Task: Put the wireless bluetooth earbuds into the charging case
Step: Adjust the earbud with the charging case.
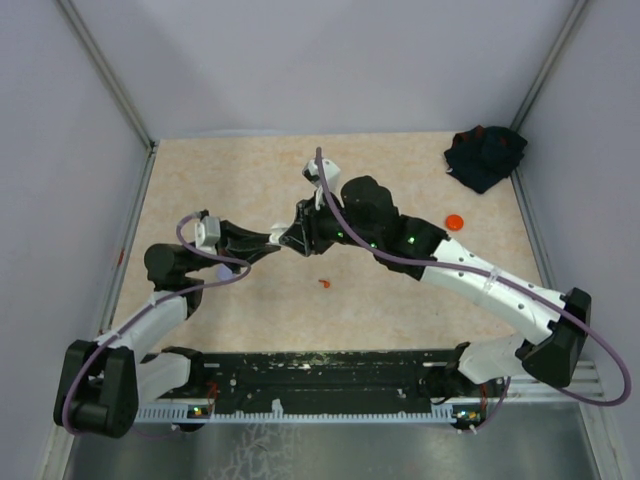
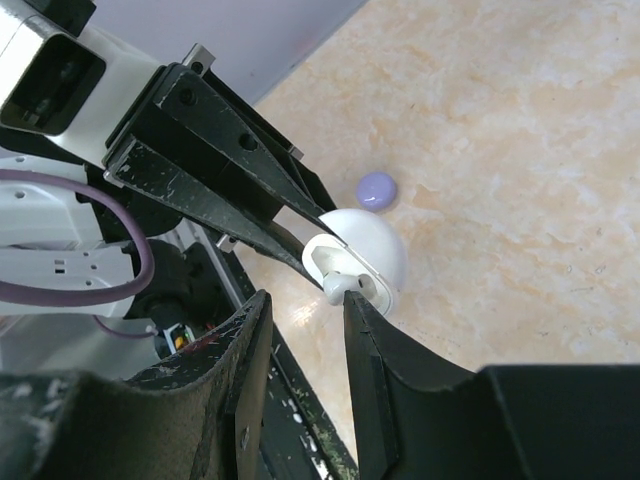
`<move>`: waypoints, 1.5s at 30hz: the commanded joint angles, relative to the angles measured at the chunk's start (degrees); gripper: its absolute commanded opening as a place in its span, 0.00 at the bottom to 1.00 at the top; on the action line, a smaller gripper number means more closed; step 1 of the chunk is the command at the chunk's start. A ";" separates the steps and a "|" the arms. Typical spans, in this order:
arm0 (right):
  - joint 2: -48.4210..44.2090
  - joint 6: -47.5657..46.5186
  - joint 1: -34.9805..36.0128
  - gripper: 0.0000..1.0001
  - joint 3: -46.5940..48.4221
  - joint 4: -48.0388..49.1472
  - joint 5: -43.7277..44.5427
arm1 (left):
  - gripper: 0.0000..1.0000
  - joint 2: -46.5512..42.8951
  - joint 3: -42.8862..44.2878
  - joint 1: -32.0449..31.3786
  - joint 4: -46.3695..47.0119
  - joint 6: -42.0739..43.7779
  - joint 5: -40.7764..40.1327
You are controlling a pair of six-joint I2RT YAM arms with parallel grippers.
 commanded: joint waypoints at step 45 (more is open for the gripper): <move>7.61 -9.83 0.44 0.33 8.36 -6.23 -10.19 | 0.00 6.02 1.54 -2.40 21.33 -14.53 8.98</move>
